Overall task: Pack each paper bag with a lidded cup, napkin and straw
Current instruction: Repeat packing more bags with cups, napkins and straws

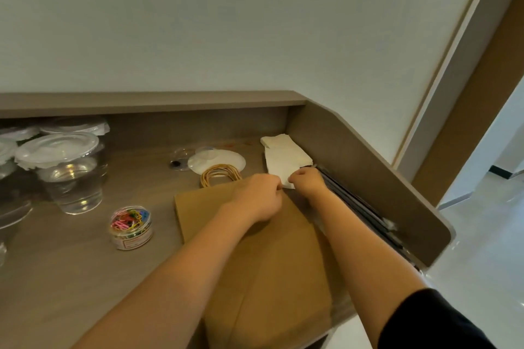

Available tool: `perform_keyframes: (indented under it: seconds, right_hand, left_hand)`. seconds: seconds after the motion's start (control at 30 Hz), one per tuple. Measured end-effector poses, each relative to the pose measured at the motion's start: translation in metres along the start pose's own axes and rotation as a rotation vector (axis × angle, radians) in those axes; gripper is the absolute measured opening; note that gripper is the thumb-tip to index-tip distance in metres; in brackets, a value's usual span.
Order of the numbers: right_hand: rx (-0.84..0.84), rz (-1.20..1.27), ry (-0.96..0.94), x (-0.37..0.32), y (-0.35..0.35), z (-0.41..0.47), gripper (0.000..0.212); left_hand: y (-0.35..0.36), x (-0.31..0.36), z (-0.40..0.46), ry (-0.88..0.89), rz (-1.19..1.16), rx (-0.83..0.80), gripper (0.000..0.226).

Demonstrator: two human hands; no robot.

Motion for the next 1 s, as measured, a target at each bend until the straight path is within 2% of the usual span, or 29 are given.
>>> perform_keyframes:
  seconds: [0.17, 0.3, 0.4, 0.5, 0.57, 0.63, 0.7, 0.77, 0.83, 0.93, 1.0]
  right_hand:
    - [0.004, 0.045, 0.085, 0.010, 0.003, 0.028, 0.038]
    - [0.051, 0.195, 0.017, -0.007, 0.000, 0.016, 0.030]
    - [0.105, 0.232, -0.187, -0.035, -0.009, -0.003, 0.013]
    - [0.139, 0.124, -0.415, -0.068, -0.020, -0.034, 0.022]
    - [0.106, 0.046, -0.499, -0.081, -0.022, -0.054, 0.022]
    - [-0.006, 0.000, -0.541, -0.089, -0.016, -0.072, 0.023]
    - [-0.142, 0.026, -0.544, -0.090, -0.009, -0.089, 0.025]
    - [-0.237, 0.121, -0.493, -0.085, -0.005, -0.105, 0.030]
    - [-0.349, 0.172, -0.424, -0.074, 0.003, -0.117, 0.030]
    - [-0.468, 0.286, -0.321, -0.060, 0.007, -0.124, 0.016]
    - [-0.301, 0.529, -0.155, -0.043, -0.016, -0.105, 0.011]
  left_hand:
    - [0.003, 0.000, 0.010, 0.016, -0.038, 0.000, 0.027]
    - [0.002, -0.007, 0.012, -0.016, -0.097, 0.049, 0.029]
    - [-0.014, -0.020, 0.011, -0.125, -0.329, 0.206, 0.028]
    - [-0.026, -0.027, 0.004, -0.240, -0.686, 0.263, 0.029]
    - [-0.023, -0.021, 0.002, -0.271, -0.875, 0.183, 0.023]
    - [-0.008, -0.011, 0.000, -0.322, -1.135, 0.034, 0.026]
    - [0.011, 0.002, -0.006, -0.387, -1.409, -0.153, 0.037]
    - [0.023, 0.011, -0.015, -0.433, -1.568, -0.276, 0.042]
    - [0.028, 0.015, -0.021, -0.428, -1.629, -0.330, 0.030]
    - [0.032, 0.014, -0.029, -0.447, -1.596, -0.342, 0.019]
    - [0.034, 0.006, -0.034, -0.498, -1.512, -0.298, 0.015]
Point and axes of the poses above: each hand's wrist, its own z-axis towards the middle knuckle, its own y-axis out of the palm, x = y × z, the point moved 10 cm from there along z, towards the middle knuckle, and after that the axes turned 14 degrees about z, right-handed, at the moved point
